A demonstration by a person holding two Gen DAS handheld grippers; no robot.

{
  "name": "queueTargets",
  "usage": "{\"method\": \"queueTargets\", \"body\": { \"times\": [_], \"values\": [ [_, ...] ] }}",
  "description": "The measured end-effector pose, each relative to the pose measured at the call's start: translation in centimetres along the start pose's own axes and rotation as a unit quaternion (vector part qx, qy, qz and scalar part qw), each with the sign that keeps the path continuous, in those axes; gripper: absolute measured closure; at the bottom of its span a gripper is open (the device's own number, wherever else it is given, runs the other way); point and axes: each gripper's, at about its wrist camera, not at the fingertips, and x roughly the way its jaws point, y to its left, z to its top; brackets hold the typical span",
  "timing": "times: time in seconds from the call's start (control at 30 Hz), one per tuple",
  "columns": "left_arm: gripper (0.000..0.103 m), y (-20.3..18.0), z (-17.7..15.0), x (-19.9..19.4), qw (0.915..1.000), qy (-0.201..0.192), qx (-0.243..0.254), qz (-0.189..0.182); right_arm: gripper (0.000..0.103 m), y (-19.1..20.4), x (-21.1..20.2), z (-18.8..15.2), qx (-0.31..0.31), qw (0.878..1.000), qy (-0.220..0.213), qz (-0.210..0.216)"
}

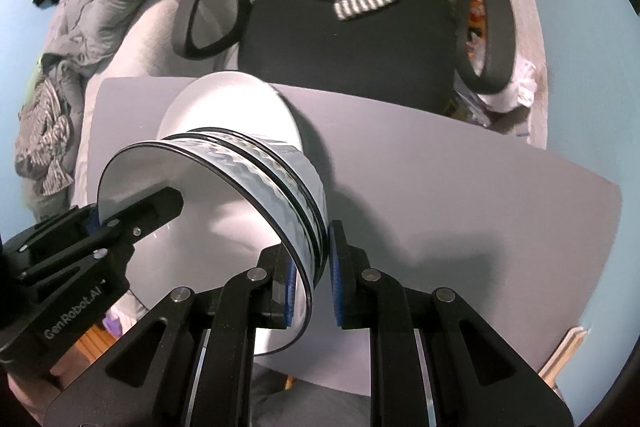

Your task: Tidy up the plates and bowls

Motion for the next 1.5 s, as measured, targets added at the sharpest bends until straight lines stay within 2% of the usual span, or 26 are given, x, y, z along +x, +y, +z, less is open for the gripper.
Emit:
{"method": "queueTargets", "body": {
  "times": [0.27,0.5,0.9,1.1,1.27,1.47,1.5],
  "values": [
    [0.083,3.8,0.5,1.7,0.9995,0.019,-0.023,0.004,0.088,2.8,2.3,1.9,-0.015,1.000,0.017,-0.008],
    [0.083,6.1,1.4,3.7,0.9990,0.034,-0.029,-0.003,0.088,3.7,4.4,3.1,-0.013,0.999,0.030,-0.017],
    [0.083,6.5,2.4,4.1,0.9992,0.036,-0.016,-0.003,0.088,3.8,5.7,3.5,0.000,0.999,0.035,-0.020],
    [0.083,6.1,2.2,3.9,0.9995,0.030,0.005,0.007,0.088,3.6,5.6,3.3,0.005,1.000,0.028,-0.012],
    [0.083,6.3,2.2,3.9,0.9995,0.030,0.003,0.002,0.088,3.3,5.6,3.3,0.013,1.000,0.026,-0.003],
    [0.071,6.4,1.6,3.7,0.9994,0.029,-0.005,0.018,0.085,3.5,5.3,3.1,0.003,1.000,0.016,-0.007],
    [0.068,6.5,1.4,3.6,0.9994,0.027,-0.005,0.019,0.076,3.6,5.2,3.0,0.001,1.000,0.014,-0.008]
  ]
}}
